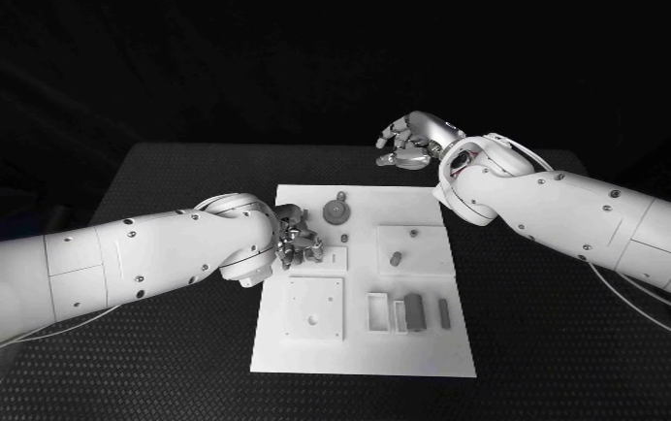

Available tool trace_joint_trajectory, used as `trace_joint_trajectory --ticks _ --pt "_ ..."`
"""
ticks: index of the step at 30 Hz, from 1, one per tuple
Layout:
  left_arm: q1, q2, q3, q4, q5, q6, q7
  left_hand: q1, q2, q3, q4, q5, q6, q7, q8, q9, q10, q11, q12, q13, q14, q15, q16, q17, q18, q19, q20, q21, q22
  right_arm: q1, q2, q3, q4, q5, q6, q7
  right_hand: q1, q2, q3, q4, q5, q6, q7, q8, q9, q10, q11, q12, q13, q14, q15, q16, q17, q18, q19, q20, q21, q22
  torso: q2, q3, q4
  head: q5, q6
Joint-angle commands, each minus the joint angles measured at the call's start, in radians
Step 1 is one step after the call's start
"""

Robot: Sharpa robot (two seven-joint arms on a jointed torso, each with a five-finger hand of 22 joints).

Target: Assemble the parts on the task board

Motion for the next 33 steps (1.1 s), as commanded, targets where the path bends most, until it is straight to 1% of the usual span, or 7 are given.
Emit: trace_joint_trajectory --ticks 1,7,18,21,25,29,33 --pt "0.000 0.006 0.000 -0.002 -0.021 0.029 -0.010 0.007 0.016 0.010 0.004 -0.004 0.076 -0.075 0.095 0.220 -0.012 -0.006 0.004 -0.001 -0.005 -0.003 0.006 -0.003 -0.014 0.003 -0.002 0.003 0.002 0.001 0.001 0.001 0.002 -0.001 0.015 0.002 -0.004 0.010 -0.002 -0.006 0.004 0.007 0.005 0.004 0.000 -0.002 -0.005 0.000 -0.002 -0.003 -0.002 0.000 -0.001 0.040 -0.005 0.000 -0.002 0.018 0.000 -0.0013 -0.0004 0.000 0.002" --pt "0.000 0.012 0.000 -0.006 -0.021 0.030 -0.009 0.005 0.015 0.010 0.004 -0.006 0.075 -0.075 0.095 0.222 -0.012 -0.006 0.006 -0.002 -0.005 -0.003 0.009 -0.008 -0.014 0.003 -0.002 0.003 0.005 0.001 0.003 0.001 0.000 -0.001 0.019 -0.004 -0.004 0.011 -0.003 -0.005 0.004 0.007 0.004 0.004 0.000 -0.002 -0.005 0.000 -0.002 -0.003 -0.002 0.000 -0.001 0.040 -0.005 0.000 -0.002 0.018 0.001 -0.0017 -0.0027 -0.002 0.003" --pt "-0.002 0.019 0.000 -0.010 -0.023 0.010 -0.003 0.001 0.017 0.010 0.006 -0.017 0.072 -0.074 0.095 0.227 -0.016 -0.005 0.010 -0.004 -0.008 -0.004 0.016 -0.020 -0.014 0.003 -0.003 0.002 0.010 0.001 0.003 0.001 0.001 -0.001 0.023 -0.005 -0.004 0.012 -0.003 -0.005 0.004 0.007 0.004 0.004 -0.001 -0.002 -0.005 0.000 -0.002 -0.003 -0.002 0.000 -0.001 0.040 -0.005 0.000 -0.002 0.018 0.000 -0.0025 0.0008 -0.007 -0.001" --pt "-0.003 0.020 0.000 -0.011 -0.026 0.000 -0.001 0.000 0.019 0.011 0.006 -0.021 0.071 -0.073 0.094 0.229 -0.018 -0.005 0.012 -0.005 -0.009 -0.005 0.018 -0.024 -0.014 0.003 -0.003 0.001 0.012 0.001 0.003 0.001 0.000 -0.001 0.026 -0.005 -0.003 0.013 -0.002 -0.006 0.004 0.007 0.004 0.004 -0.001 -0.002 -0.005 0.000 -0.002 -0.003 -0.002 0.000 -0.001 0.039 -0.005 0.000 -0.002 0.018 0.000 -0.0027 0.0007 -0.007 -0.001" --pt "-0.003 0.019 0.000 -0.011 -0.031 -0.012 0.003 0.001 0.019 0.012 0.005 -0.024 0.070 -0.073 0.094 0.230 -0.019 -0.005 0.013 -0.006 -0.011 -0.005 0.021 -0.028 -0.014 0.002 -0.003 0.001 0.014 0.000 0.003 0.001 -0.001 0.000 0.027 -0.006 -0.003 0.013 -0.003 -0.006 0.004 0.007 0.004 0.004 -0.001 -0.002 -0.005 0.001 -0.002 -0.003 -0.002 0.000 -0.001 0.040 -0.005 0.000 -0.002 0.018 0.000 -0.0023 -0.0012 -0.006 0.000" --pt "-0.003 0.021 0.000 -0.012 -0.036 -0.003 0.006 0.001 0.020 0.012 0.005 -0.026 0.069 -0.073 0.094 0.232 -0.020 -0.005 0.014 -0.006 -0.011 -0.005 0.023 -0.030 -0.014 0.002 -0.003 0.000 0.015 0.000 0.004 0.001 -0.001 0.000 0.029 -0.006 -0.003 0.013 -0.003 -0.006 0.004 0.007 0.004 0.004 -0.001 -0.002 -0.005 0.001 -0.002 -0.003 -0.002 0.000 -0.001 0.040 -0.006 0.000 -0.002 0.018 0.000 -0.0020 -0.0007 -0.007 0.000" --pt "-0.006 0.024 0.000 -0.017 -0.066 -0.009 0.009 0.001 0.021 0.012 0.005 -0.027 0.069 -0.073 0.093 0.232 -0.020 -0.005 0.015 -0.007 -0.012 -0.005 0.024 -0.032 -0.014 0.001 -0.003 0.000 0.016 0.000 0.004 0.001 -0.002 0.000 0.030 -0.007 -0.003 0.014 -0.003 -0.006 0.004 0.007 0.004 0.004 -0.001 -0.002 -0.005 0.001 -0.002 -0.003 -0.002 0.000 -0.001 0.040 -0.006 0.000 -0.002 0.018 0.000 -0.0017 -0.0001 -0.008 0.001"
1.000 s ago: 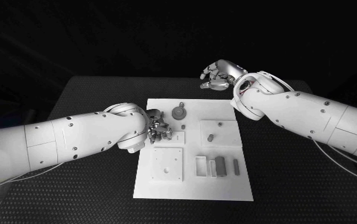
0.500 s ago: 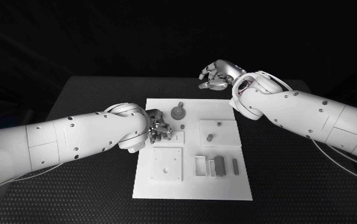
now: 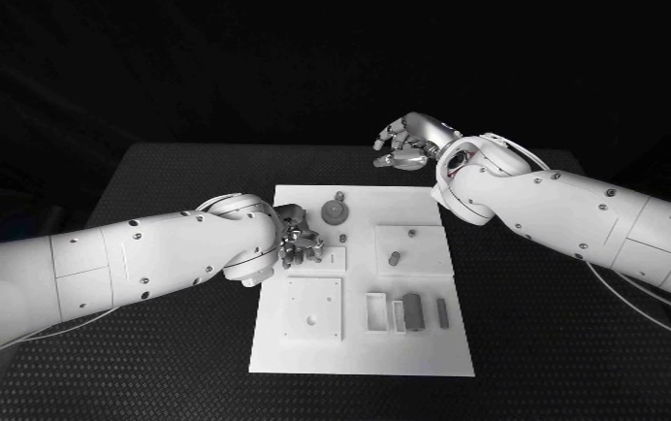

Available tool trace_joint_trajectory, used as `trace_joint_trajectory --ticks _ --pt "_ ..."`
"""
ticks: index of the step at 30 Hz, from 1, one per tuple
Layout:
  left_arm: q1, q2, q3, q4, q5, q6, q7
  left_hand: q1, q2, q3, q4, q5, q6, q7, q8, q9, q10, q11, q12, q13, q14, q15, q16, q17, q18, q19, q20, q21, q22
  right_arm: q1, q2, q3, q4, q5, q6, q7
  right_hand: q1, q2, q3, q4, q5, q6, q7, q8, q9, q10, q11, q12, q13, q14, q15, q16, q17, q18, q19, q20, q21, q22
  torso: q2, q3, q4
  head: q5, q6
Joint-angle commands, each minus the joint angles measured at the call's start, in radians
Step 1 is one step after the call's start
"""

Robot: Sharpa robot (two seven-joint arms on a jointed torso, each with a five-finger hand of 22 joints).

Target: Assemble the parts on the task board

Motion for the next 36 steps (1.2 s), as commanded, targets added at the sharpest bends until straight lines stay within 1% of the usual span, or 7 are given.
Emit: trace_joint_trajectory --ticks 1,11,21,25,33,35,36 --pt "-0.003 0.004 0.000 -0.003 -0.039 -0.012 0.012 0.007 0.015 0.011 0.002 -0.004 0.074 -0.068 0.088 0.232 -0.016 -0.008 0.007 -0.001 -0.008 -0.001 0.006 -0.002 -0.014 0.002 -0.003 0.000 0.002 0.000 0.001 0.001 0.000 0.000 0.015 -0.001 0.001 0.010 -0.001 -0.004 0.004 0.003 0.008 0.003 -0.001 -0.002 -0.005 0.001 -0.001 -0.003 -0.003 0.000 -0.001 0.040 -0.006 0.000 -0.002 0.018 0.000 0.0005 0.0005 -0.001 0.001" --pt "-0.009 0.010 0.000 -0.008 -0.039 -0.003 0.015 0.007 0.015 0.011 0.002 -0.007 0.074 -0.068 0.088 0.234 -0.016 -0.008 0.009 -0.002 -0.009 -0.001 0.009 -0.006 -0.014 0.002 -0.003 0.000 0.004 0.000 0.003 0.001 -0.003 0.000 0.021 -0.001 0.000 0.011 -0.002 -0.004 0.004 0.003 0.008 0.003 -0.001 -0.002 -0.005 0.001 -0.002 -0.003 -0.003 0.000 -0.001 0.040 -0.006 0.000 -0.002 0.018 0.000 0.0005 -0.0002 -0.004 0.000" --pt "-0.010 0.009 0.000 -0.008 -0.039 0.021 0.010 0.007 0.014 0.012 0.002 -0.009 0.074 -0.068 0.088 0.235 -0.017 -0.008 0.010 -0.003 -0.010 -0.001 0.012 -0.009 -0.014 0.002 -0.003 -0.001 0.005 0.000 0.004 0.000 -0.005 0.000 0.025 -0.001 0.000 0.011 -0.002 -0.004 0.004 0.003 0.008 0.004 -0.001 -0.002 -0.005 0.001 -0.002 -0.004 -0.003 0.001 -0.001 0.040 -0.006 0.000 -0.002 0.018 0.000 0.0008 0.0011 -0.005 -0.002" --pt "-0.010 0.009 0.000 -0.008 -0.039 0.030 0.009 0.007 0.013 0.011 0.002 -0.009 0.073 -0.068 0.087 0.236 -0.017 -0.008 0.011 -0.003 -0.010 -0.001 0.013 -0.011 -0.014 0.001 -0.003 -0.001 0.006 0.000 0.004 0.000 -0.005 0.000 0.026 -0.001 0.000 0.011 -0.002 -0.004 0.004 0.003 0.008 0.004 -0.001 -0.002 -0.005 0.001 -0.002 -0.004 -0.003 0.001 -0.001 0.040 -0.006 0.000 -0.002 0.018 0.000 0.0006 0.0006 -0.004 -0.002" --pt "-0.010 0.012 0.000 -0.008 -0.037 0.033 0.015 0.011 -0.005 0.006 0.006 -0.020 0.067 -0.064 0.077 0.234 -0.017 -0.010 0.022 -0.003 -0.012 -0.002 0.029 -0.021 -0.014 0.006 -0.005 -0.001 0.013 0.000 0.004 0.000 -0.004 0.000 0.027 -0.002 -0.001 0.012 -0.003 -0.004 0.004 0.003 0.008 0.004 -0.001 -0.002 -0.005 0.001 -0.002 -0.004 -0.003 0.001 -0.001 0.040 -0.006 0.000 -0.002 0.018 0.000 0.0006 0.0002 -0.005 -0.003" --pt "-0.010 0.013 0.000 -0.009 -0.037 0.035 0.016 0.012 -0.014 0.003 0.010 -0.032 0.069 -0.064 0.075 0.234 -0.018 -0.010 0.026 -0.002 -0.013 -0.003 0.035 -0.026 -0.014 0.006 -0.005 -0.002 0.015 0.000 0.004 0.000 -0.004 0.000 0.027 -0.002 -0.001 0.012 -0.003 -0.004 0.004 0.003 0.008 0.004 -0.001 -0.002 -0.005 0.001 -0.002 -0.004 -0.003 0.001 -0.001 0.040 -0.006 0.000 -0.002 0.018 0.000 0.0005 0.0005 -0.005 -0.004" --pt "-0.010 0.013 0.000 -0.009 -0.037 0.036 0.016 0.014 -0.018 0.002 0.013 -0.048 0.071 -0.065 0.074 0.234 -0.019 -0.011 0.029 -0.003 -0.015 -0.003 0.039 -0.030 -0.014 0.007 -0.005 -0.003 0.017 0.000 0.004 0.000 -0.004 0.000 0.027 -0.002 -0.001 0.012 -0.003 -0.004 0.004 0.003 0.008 0.004 -0.001 -0.002 -0.005 0.001 -0.002 -0.004 -0.003 0.001 -0.001 0.040 -0.006 0.000 -0.002 0.018 0.000 0.0006 0.0006 -0.005 -0.004"
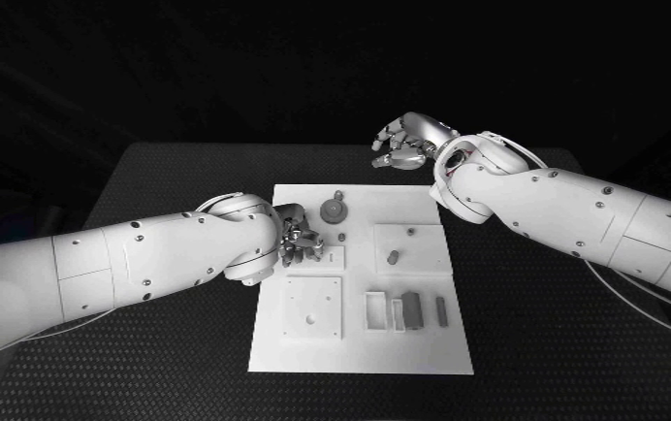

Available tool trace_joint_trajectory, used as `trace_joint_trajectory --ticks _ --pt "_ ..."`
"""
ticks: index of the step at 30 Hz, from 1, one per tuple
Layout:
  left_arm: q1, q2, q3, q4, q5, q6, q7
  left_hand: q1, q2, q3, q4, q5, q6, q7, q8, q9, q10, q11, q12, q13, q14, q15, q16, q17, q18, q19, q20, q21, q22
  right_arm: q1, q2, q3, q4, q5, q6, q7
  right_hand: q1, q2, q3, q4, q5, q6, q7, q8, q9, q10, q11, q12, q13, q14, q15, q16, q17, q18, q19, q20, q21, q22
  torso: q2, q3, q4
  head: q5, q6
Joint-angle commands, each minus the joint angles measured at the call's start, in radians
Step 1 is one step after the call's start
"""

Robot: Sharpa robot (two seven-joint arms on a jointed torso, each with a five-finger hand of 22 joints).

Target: Assemble the parts on the task board

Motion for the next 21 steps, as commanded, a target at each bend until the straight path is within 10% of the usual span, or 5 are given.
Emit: trace_joint_trajectory --ticks 1,21 --pt "-0.004 0.005 -0.002 0.000 -0.004 0.029 0.007 0.006 -0.013 -0.003 0.011 -0.035 0.072 -0.065 0.053 0.191 -0.016 -0.010 0.009 0.000 -0.010 -0.002 0.010 -0.008 -0.014 0.004 -0.003 -0.004 0.004 0.000 0.001 0.000 0.001 -0.001 0.013 0.001 -0.001 0.012 -0.002 -0.003 0.004 0.000 0.005 0.004 -0.001 -0.002 -0.005 0.001 -0.001 -0.005 -0.004 0.001 -0.001 0.039 -0.008 -0.001 -0.002 0.018 0.000 -0.0001 0.0003 0.000 -0.001" --pt "-0.005 0.007 -0.003 -0.001 -0.018 0.043 0.006 0.001 -0.082 -0.020 0.056 -0.064 0.079 -0.067 0.048 0.197 -0.020 -0.013 0.027 -0.007 -0.016 -0.005 0.040 -0.042 -0.014 0.012 -0.005 -0.013 0.016 0.000 0.000 0.000 0.003 0.000 0.016 0.001 -0.001 0.012 -0.002 -0.003 0.004 0.000 0.005 0.004 -0.002 -0.002 -0.005 0.001 -0.001 -0.006 -0.004 0.001 -0.001 0.039 -0.009 -0.001 -0.002 0.018 0.000 0.0006 0.0000 -0.002 -0.004"
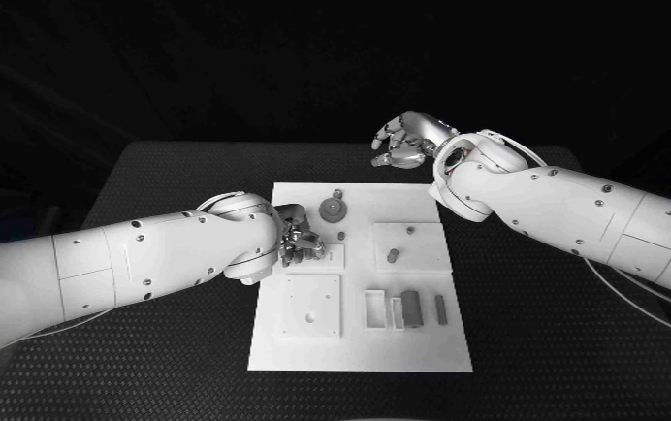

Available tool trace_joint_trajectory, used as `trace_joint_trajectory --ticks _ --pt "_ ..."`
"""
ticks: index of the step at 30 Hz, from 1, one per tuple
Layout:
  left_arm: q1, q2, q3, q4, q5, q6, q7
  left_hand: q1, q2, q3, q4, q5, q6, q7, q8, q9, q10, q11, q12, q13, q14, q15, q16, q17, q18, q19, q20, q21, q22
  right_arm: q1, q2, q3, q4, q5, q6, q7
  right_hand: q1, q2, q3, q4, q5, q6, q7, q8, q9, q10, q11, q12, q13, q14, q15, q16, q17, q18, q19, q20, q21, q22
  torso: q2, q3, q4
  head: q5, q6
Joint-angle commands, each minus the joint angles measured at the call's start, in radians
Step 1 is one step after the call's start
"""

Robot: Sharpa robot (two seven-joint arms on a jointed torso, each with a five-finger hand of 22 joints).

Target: Assemble the parts on the task board

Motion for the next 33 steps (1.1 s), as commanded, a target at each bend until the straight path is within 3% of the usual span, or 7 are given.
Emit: trace_joint_trajectory --ticks 1,4,16,19,22,27,33 --pt "-0.003 0.003 -0.002 0.000 -0.003 0.021 0.006 -0.003 -0.010 -0.003 0.008 -0.007 0.076 -0.071 -0.008 -0.003 -0.020 -0.012 0.005 -0.001 -0.008 0.001 0.008 -0.003 -0.015 0.005 0.001 -0.006 0.002 0.000 0.000 0.001 0.002 0.000 0.012 0.002 -0.001 0.012 -0.002 -0.003 0.004 0.002 0.008 0.004 -0.002 -0.002 -0.005 0.001 -0.002 -0.006 -0.004 0.000 -0.002 0.039 -0.009 -0.001 -0.002 0.018 0.000 -0.0003 0.0004 -0.001 0.000" --pt "-0.003 0.004 -0.002 -0.002 -0.006 0.017 0.007 -0.021 0.013 -0.062 -0.010 0.028 0.074 -0.070 -0.008 0.003 -0.024 -0.012 0.011 -0.004 -0.012 0.001 0.019 -0.015 -0.014 0.004 0.001 -0.008 0.010 0.000 0.000 0.001 0.002 0.000 0.012 0.002 -0.001 0.012 -0.002 -0.003 0.004 0.002 0.008 0.003 -0.002 -0.003 -0.005 0.001 -0.002 -0.006 -0.004 0.000 -0.002 0.039 -0.009 -0.001 -0.002 0.018 0.000 -0.0004 0.0007 0.000 0.000" --pt "-0.003 0.004 -0.002 -0.003 0.000 0.006 0.013 -0.037 0.012 -0.084 0.010 -0.011 0.075 -0.072 -0.012 0.005 -0.026 -0.014 0.016 -0.010 -0.016 -0.001 0.030 -0.033 -0.015 0.006 0.000 -0.018 0.013 0.000 0.004 0.001 -0.002 0.000 0.014 0.002 -0.001 0.013 -0.003 -0.003 0.004 0.002 0.007 0.003 -0.002 -0.003 -0.005 0.001 -0.002 -0.006 -0.004 0.000 -0.002 0.039 -0.009 -0.001 -0.002 0.018 0.000 -0.0004 0.0003 0.000 0.001" --pt "-0.003 0.004 -0.002 -0.004 0.000 0.006 0.013 -0.038 0.008 -0.086 0.017 -0.039 0.076 -0.073 -0.013 0.006 -0.026 -0.014 0.018 -0.013 -0.016 -0.001 0.034 -0.039 -0.015 0.007 -0.001 -0.022 0.014 0.000 0.004 0.001 -0.002 0.000 0.014 0.002 -0.001 0.013 -0.003 -0.003 0.004 0.002 0.007 0.003 -0.002 -0.003 -0.005 0.001 -0.002 -0.006 -0.004 0.000 -0.002 0.039 -0.009 -0.001 -0.002 0.018 0.000 -0.0004 0.0004 -0.001 0.001" --pt "-0.003 0.004 -0.002 -0.006 0.001 0.004 0.012 -0.039 0.001 -0.087 0.031 -0.099 0.076 -0.073 -0.015 0.008 -0.028 -0.015 0.021 -0.017 -0.019 -0.002 0.041 -0.051 -0.015 0.009 -0.001 -0.028 0.017 0.000 0.004 0.001 -0.003 0.000 0.014 0.002 -0.001 0.013 -0.003 -0.003 0.004 0.002 0.007 0.003 -0.002 -0.003 -0.005 0.001 -0.002 -0.006 -0.004 0.000 -0.002 0.039 -0.009 -0.001 -0.002 0.018 0.000 -0.0006 0.0004 -0.001 0.001" --pt "-0.003 0.003 -0.002 -0.007 0.001 0.002 0.013 -0.043 -0.017 -0.089 0.060 -0.241 0.078 -0.074 -0.019 0.011 -0.029 -0.016 0.027 -0.024 -0.022 -0.004 0.054 -0.071 -0.015 0.012 -0.003 -0.040 0.021 0.000 0.004 0.001 -0.003 0.000 0.014 0.002 -0.001 0.013 -0.003 -0.003 0.004 0.002 0.007 0.003 -0.002 -0.003 -0.005 0.001 -0.002 -0.006 -0.004 0.000 -0.002 0.039 -0.009 -0.001 -0.002 0.018 0.000 -0.0009 0.0003 -0.001 0.002" --pt "-0.003 0.002 -0.001 -0.007 0.002 0.002 0.014 -0.048 -0.028 -0.093 0.074 -0.280 0.079 -0.074 -0.021 0.013 -0.030 -0.016 0.029 -0.027 -0.023 -0.004 0.059 -0.079 -0.015 0.014 -0.003 -0.045 0.024 0.000 0.003 0.001 -0.004 0.000 0.016 0.002 -0.001 0.013 -0.003 -0.003 0.004 0.002 0.007 0.003 -0.002 -0.003 -0.005 0.001 -0.002 -0.006 -0.004 0.000 -0.002 0.039 -0.009 -0.001 -0.002 0.018 0.000 -0.0010 0.0002 -0.001 0.002"
